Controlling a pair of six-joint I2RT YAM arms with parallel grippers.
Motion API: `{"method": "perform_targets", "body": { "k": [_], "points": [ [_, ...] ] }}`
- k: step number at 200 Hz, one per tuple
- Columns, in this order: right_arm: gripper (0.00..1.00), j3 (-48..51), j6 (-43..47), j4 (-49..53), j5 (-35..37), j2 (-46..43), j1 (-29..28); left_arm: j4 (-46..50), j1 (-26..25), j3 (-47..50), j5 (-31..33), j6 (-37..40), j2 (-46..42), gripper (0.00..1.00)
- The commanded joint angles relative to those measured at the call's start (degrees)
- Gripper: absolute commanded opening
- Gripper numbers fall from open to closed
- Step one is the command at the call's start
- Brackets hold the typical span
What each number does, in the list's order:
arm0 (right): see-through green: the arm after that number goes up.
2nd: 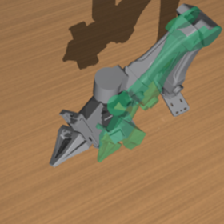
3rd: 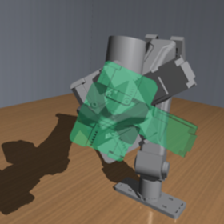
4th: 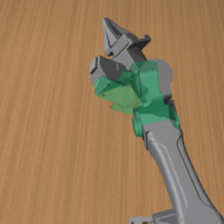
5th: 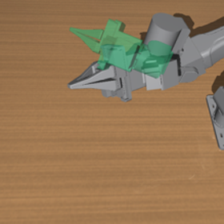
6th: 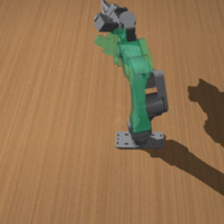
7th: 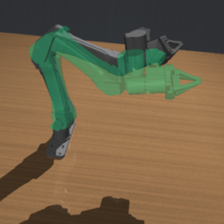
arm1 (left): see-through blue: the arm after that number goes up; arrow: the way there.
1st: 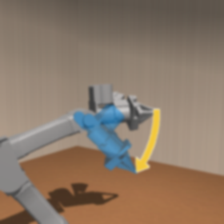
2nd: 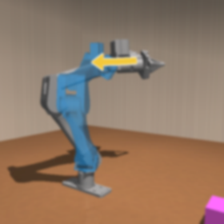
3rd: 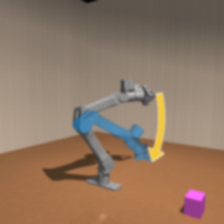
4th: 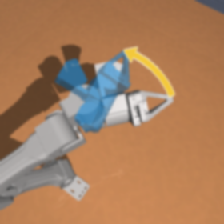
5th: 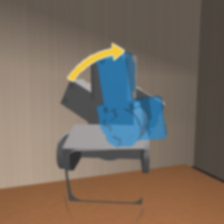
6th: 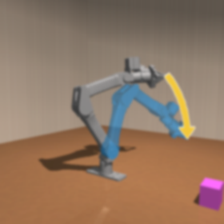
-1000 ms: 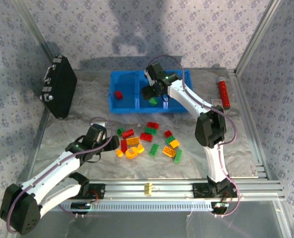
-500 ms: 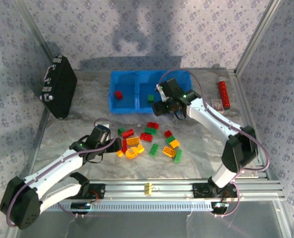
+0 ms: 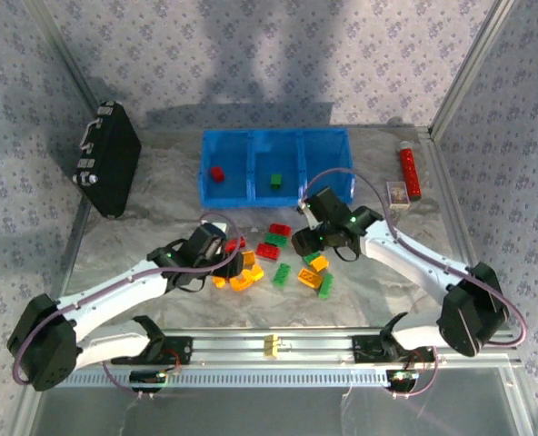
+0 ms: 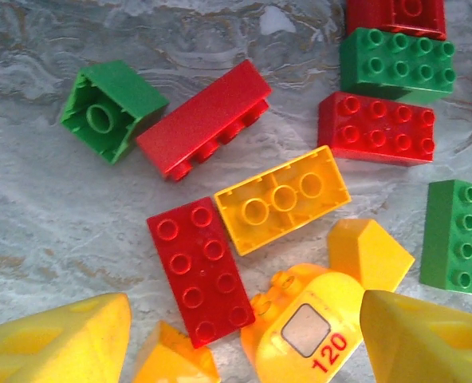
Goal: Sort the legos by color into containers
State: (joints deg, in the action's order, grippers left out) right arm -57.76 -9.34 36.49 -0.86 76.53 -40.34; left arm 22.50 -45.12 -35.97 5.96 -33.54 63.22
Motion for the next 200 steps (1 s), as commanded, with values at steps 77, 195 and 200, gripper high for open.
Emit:
{"method": "perform_targets", "body": {
  "k": [77, 195, 200],
  "points": [
    [0.82, -12.44, 12.77, 2.38, -8.07, 13.75, -20.84, 4.17, 16.27, 8.32, -8.37, -7.44, -15.23, 0.72],
    [0.96, -30.88, 20.02, 11.37, -7.9, 35.57, -24.88, 8.48, 19.74, 8.98, -6.92, -6.96, -21.01, 0.72],
    [0.96, -31.28, 20.35, 11.45, -7.32, 35.97, -24.9, 8.52, 20.03, 8.98, -6.92, -6.88, -21.08, 0.72]
  ]
}}
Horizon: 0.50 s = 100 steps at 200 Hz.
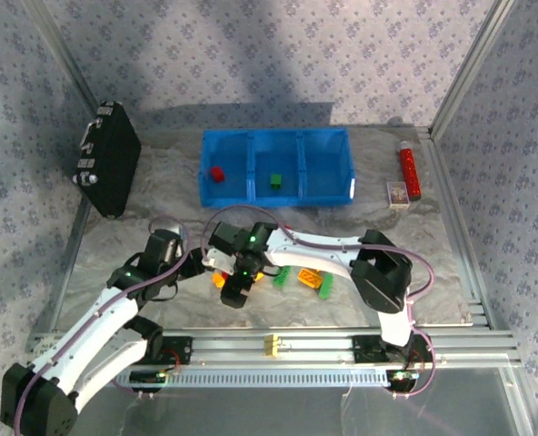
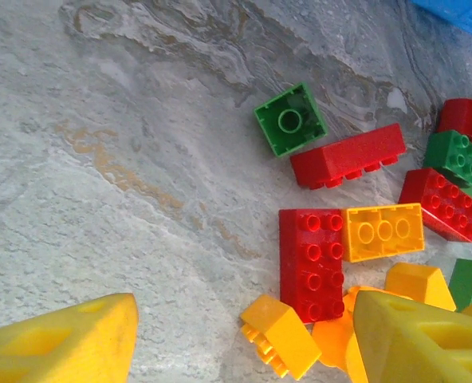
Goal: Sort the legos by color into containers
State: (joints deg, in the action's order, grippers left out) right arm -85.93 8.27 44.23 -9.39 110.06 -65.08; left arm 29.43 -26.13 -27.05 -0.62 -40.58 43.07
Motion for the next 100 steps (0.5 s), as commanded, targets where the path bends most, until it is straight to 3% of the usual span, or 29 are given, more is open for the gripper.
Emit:
{"method": "perform_targets", "body": {
  "k": [1, 100],
  "points": [
    [0.96, -3.19, 2.77, 3.78, 1.34, 2.53, -0.19, 1.59, 1.06, 0.07, -0.39, 0.2, -0.86, 0.72],
    [0.94, -6.0, 5.57, 4.14, 5.23, 7.71, -0.11, 2.12, 3.71, -0.11, -1.05, 1.2, -1.55, 0.72]
  ]
}}
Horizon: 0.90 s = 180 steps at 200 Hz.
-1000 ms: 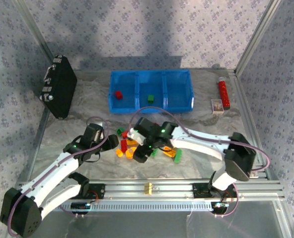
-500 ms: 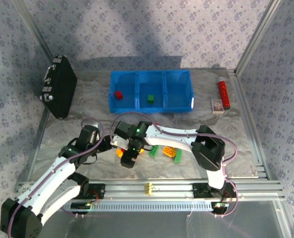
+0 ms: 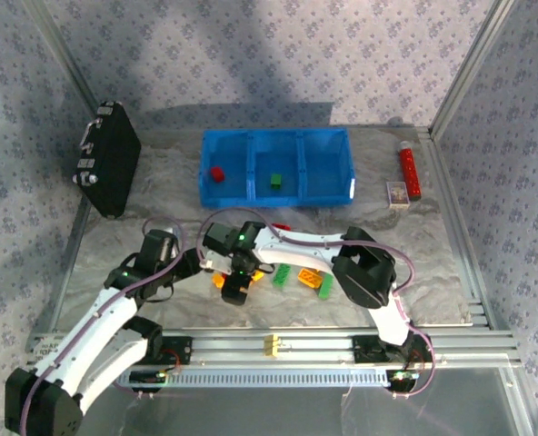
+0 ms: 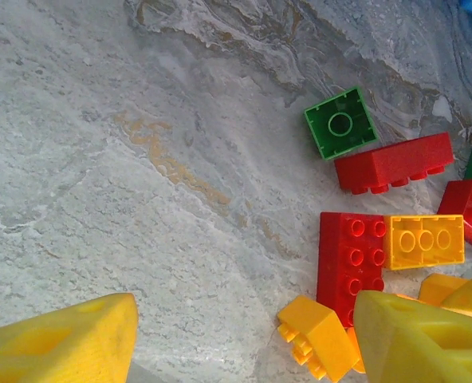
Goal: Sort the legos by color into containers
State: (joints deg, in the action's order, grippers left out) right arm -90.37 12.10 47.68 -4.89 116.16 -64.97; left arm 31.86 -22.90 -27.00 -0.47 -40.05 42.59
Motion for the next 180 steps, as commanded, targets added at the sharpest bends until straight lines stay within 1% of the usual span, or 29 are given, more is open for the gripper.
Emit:
{"method": "perform_targets", "body": {
  "k": [1, 33, 66, 89, 115, 180],
  "points": [
    [0.94, -1.57, 1.72, 0.67, 0.74, 1.61, -0.19, -0.26, 0.52, -0.15, -1.2, 0.68, -1.04, 0.72],
    [0.91, -1.09, 1.84, 0.09, 2.3, 2.4, -0.32, -0.22, 1.63, -0.24, -1.7, 1.02, -1.21, 0.72],
    [0.9, 0.14, 1.5, -1.47, 5.65, 2.23, -0.66, -0.48, 2.67, -0.26, -2.24, 1.47, -1.19, 0.72],
    [0.87, 0.32, 1.42, -1.74, 7.78, 1.44, -0.97, -0.69, 2.95, -0.57, -2.43, 1.57, -1.15, 0.72],
    [0.87, 1.15, 1.31, -3.18, 9.55, 0.17, -0.99, -0.94, 3.12, -0.84, -2.43, 1.75, -1.06, 0.72],
    [0.85, 1.25, 1.71, -2.99, 9.29, 2.22, -0.86, -1.61, 3.21, -0.38, -2.78, 1.88, -0.55, 0.72]
  ]
}}
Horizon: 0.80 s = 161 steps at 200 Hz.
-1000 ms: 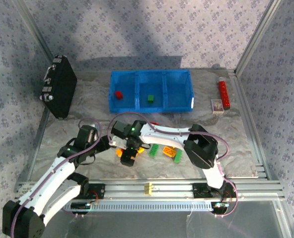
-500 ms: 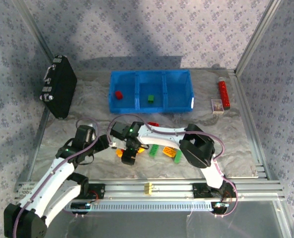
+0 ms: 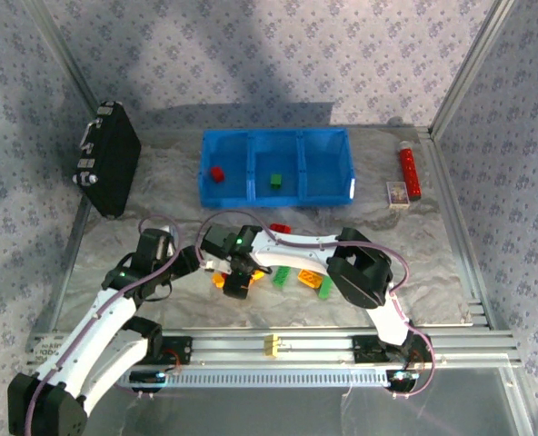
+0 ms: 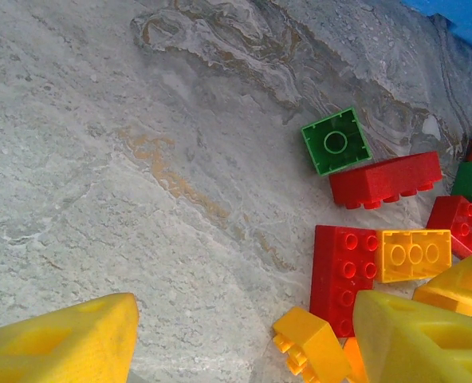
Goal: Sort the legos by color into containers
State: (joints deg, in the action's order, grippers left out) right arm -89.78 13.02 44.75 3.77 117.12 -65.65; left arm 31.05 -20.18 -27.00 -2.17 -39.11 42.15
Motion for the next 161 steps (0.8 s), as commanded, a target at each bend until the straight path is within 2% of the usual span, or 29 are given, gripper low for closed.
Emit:
{"method": "perform_targets", "body": {
  "k": [1, 27, 115, 161],
  "points": [
    [0.85, 0.7, 0.75, -0.08, 0.63, 1.31, -0.14, -0.81, 0.5, -0.35, -1.03, 0.95, -0.13, 0.72],
    [0.81, 0.67, 0.49, 0.13, 0.68, 1.79, -0.37, -0.92, 0.5, 0.02, -1.08, 0.84, -0.28, 0.72],
    [0.78, 2.44, -0.99, -0.35, 2.65, 1.92, -1.08, -0.73, 0.55, 0.11, -1.07, 0.8, -1.03, 0.72],
    [0.64, 1.72, -0.97, -0.93, 3.54, 2.74, -0.86, -0.72, 0.59, 0.18, -0.73, 0.88, -1.52, 0.72]
  ]
}}
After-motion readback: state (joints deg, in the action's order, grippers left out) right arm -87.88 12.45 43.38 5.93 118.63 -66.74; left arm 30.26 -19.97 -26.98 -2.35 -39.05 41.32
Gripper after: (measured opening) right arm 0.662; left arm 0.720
